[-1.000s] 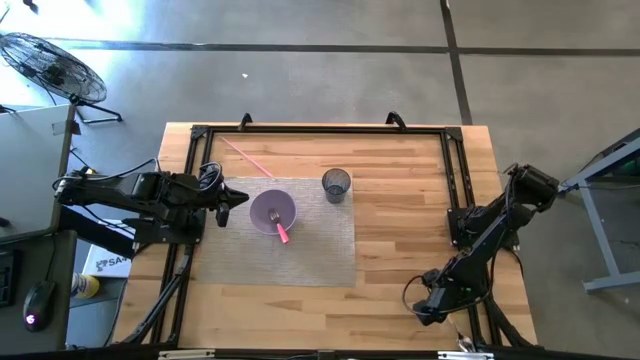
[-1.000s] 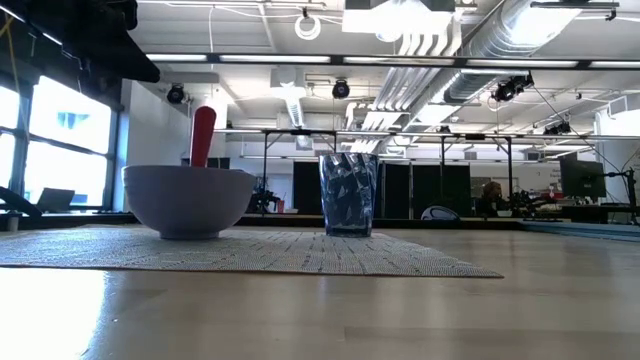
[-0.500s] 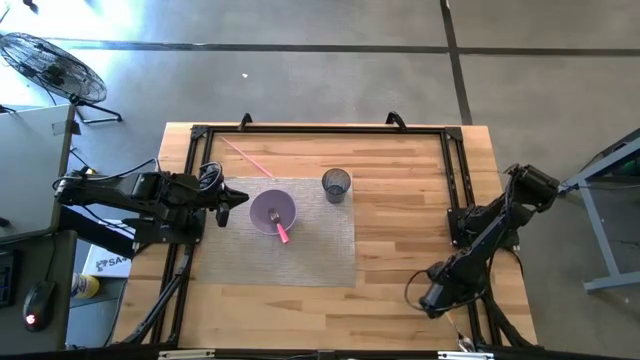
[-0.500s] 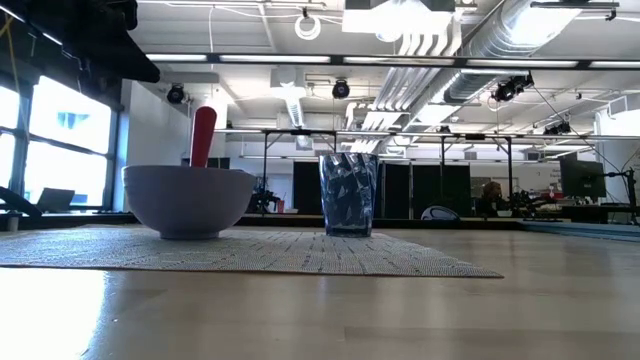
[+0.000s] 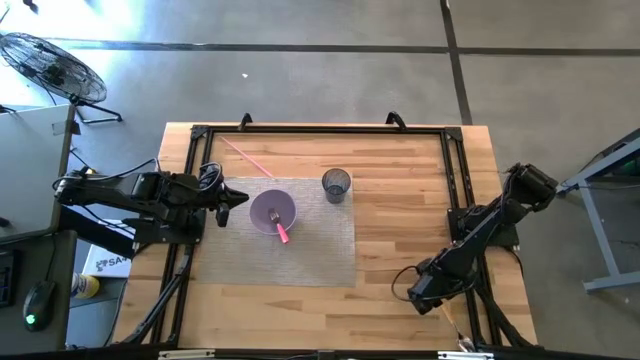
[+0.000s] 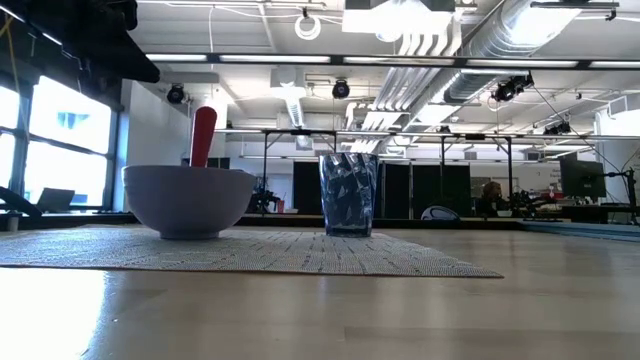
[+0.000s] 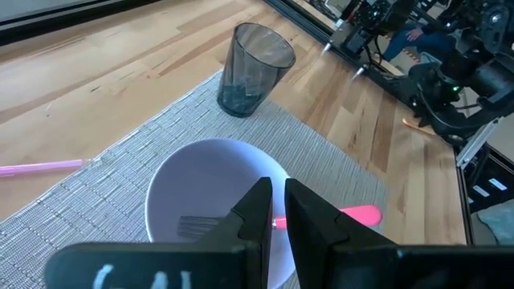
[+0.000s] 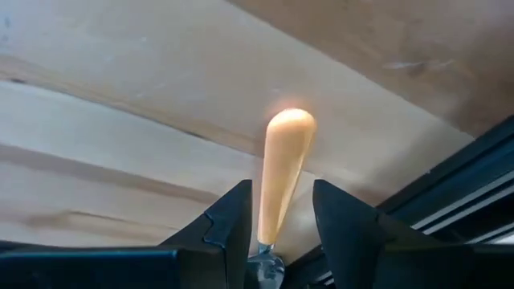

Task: Pick & Place Utensil
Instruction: Put the yellow spoon into the purple bowl

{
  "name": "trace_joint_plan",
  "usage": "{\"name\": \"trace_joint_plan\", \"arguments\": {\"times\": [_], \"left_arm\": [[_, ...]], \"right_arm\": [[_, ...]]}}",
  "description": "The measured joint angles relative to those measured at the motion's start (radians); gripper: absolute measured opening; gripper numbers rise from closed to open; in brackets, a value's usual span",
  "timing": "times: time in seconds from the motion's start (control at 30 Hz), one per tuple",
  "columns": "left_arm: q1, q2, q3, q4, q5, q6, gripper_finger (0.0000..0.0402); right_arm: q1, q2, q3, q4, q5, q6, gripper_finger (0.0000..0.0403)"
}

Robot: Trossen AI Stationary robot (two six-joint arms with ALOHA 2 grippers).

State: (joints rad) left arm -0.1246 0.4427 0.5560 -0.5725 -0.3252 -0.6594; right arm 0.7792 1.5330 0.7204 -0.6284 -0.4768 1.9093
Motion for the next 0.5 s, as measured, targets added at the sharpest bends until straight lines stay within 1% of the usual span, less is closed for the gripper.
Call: {"name": "trace_joint_plan", "arguments": {"times": [0.1, 0.27, 0.4, 0.5], "left_arm": [[0.000, 0.000, 0.000, 0.000, 0.000, 0.000, 0.0034], [0.000, 0.000, 0.000, -0.002, 0.000, 0.000, 0.0034], [0.000, 0.000, 0.000, -0.003, 0.000, 0.000, 0.0034], [0.000, 0.000, 0.000, -0.004, 0.000, 0.000, 0.0034]], "right_arm": [[0.000, 0.008, -0.020, 0.033, 0.000, -0.003, 0.0127], [-0.003, 0.039, -0.107, 0.219, -0.030, 0.024, 0.0126], [-0.009, 0.045, -0.118, 0.195, -0.031, 0.025, 0.0125], [-0.015, 0.045, -0.117, 0.190, -0.023, 0.015, 0.0116]]}}
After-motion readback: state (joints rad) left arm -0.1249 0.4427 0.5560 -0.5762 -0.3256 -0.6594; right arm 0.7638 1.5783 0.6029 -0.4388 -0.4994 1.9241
